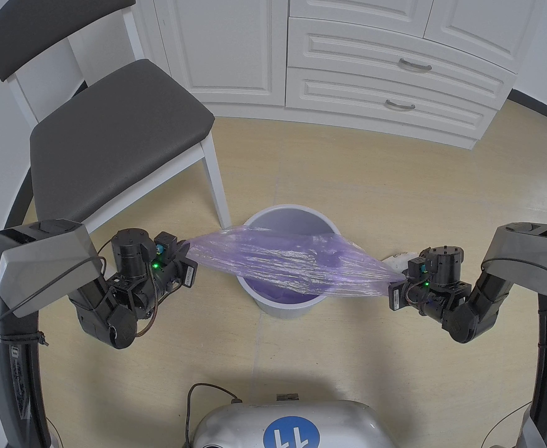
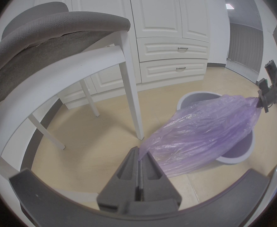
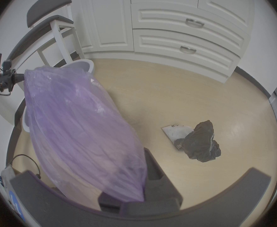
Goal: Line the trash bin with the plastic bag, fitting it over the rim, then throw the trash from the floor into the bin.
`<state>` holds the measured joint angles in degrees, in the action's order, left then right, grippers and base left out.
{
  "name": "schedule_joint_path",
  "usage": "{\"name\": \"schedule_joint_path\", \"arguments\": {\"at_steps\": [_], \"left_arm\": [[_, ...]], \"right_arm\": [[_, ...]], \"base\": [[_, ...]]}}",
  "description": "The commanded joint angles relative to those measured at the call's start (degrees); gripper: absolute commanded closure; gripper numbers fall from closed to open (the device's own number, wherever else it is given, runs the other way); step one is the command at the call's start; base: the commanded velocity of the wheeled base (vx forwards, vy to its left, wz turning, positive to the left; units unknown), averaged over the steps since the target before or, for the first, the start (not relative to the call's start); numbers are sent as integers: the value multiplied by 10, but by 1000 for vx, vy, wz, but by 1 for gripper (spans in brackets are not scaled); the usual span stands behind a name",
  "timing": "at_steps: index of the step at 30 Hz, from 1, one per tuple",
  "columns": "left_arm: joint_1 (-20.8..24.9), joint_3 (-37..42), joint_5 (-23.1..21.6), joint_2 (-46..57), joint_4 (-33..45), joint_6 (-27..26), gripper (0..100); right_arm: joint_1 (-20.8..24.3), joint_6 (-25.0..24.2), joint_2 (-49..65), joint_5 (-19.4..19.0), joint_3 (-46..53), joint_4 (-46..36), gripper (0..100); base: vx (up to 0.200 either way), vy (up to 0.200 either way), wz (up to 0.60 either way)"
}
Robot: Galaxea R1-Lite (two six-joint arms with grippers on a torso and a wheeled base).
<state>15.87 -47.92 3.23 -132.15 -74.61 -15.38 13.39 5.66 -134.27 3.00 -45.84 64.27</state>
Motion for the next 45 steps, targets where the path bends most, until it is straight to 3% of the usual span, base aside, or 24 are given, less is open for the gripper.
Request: {"name": "schedule_joint_path", "arguments": {"at_steps": [1, 8, 9, 18, 26, 32, 39, 45], "left_arm": [[-14, 20, -17, 29, 24, 0, 100], [-14, 61, -44, 58, 44, -6, 100], [-12, 84, -60, 75, 70, -28, 100], [-34, 118, -118, 95, 125, -97, 100], [-37, 142, -143, 121, 130, -113, 100], [-35, 159, -145, 139, 130, -139, 100], [-34, 160, -147, 132, 130, -146, 100], [-26, 113, -140, 53, 112, -137, 100]], "right_arm": [[-1, -11, 51, -7, 2, -43, 100], [-2, 1, 66, -7, 17, -85, 100], [-6, 39, 68, -8, 34, -96, 100], [-20, 126, 72, -17, 80, -102, 100], [-20, 147, 95, -29, 102, -112, 100], [-23, 198, 118, -49, 134, -125, 100], [-22, 201, 112, -49, 133, -125, 100], [-15, 179, 65, -39, 94, -113, 100]], "base": [[0, 0, 0], [0, 0, 0], [0, 0, 0], [0, 0, 0], [0, 0, 0], [0, 0, 0], [0, 0, 0], [0, 0, 0]]}}
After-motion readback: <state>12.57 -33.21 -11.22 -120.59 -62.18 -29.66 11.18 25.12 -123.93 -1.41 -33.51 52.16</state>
